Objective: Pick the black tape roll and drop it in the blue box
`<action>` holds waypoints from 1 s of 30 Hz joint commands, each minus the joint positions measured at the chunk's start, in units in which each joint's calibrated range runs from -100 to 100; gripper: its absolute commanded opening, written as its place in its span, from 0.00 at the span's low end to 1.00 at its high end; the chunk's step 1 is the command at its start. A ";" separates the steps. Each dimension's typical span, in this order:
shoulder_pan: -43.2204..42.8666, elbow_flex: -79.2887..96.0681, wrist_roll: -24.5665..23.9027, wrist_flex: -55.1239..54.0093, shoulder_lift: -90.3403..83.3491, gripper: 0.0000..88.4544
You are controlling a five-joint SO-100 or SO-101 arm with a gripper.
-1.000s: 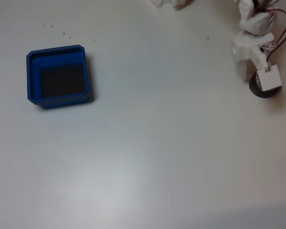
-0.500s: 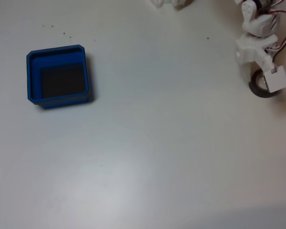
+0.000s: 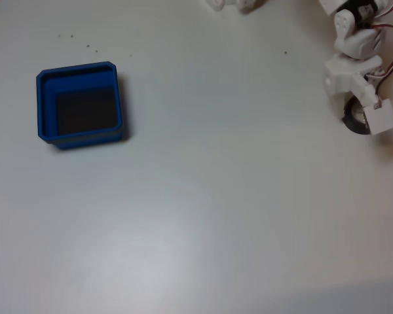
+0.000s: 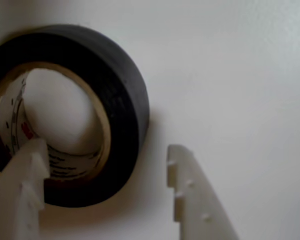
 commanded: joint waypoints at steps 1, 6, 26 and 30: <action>-0.41 -4.30 0.30 -0.09 -0.48 0.25; -0.41 -4.04 0.12 -0.09 -0.40 0.25; -0.51 -3.59 -7.41 0.24 -0.31 0.24; -1.29 -3.68 -7.41 0.07 1.44 0.24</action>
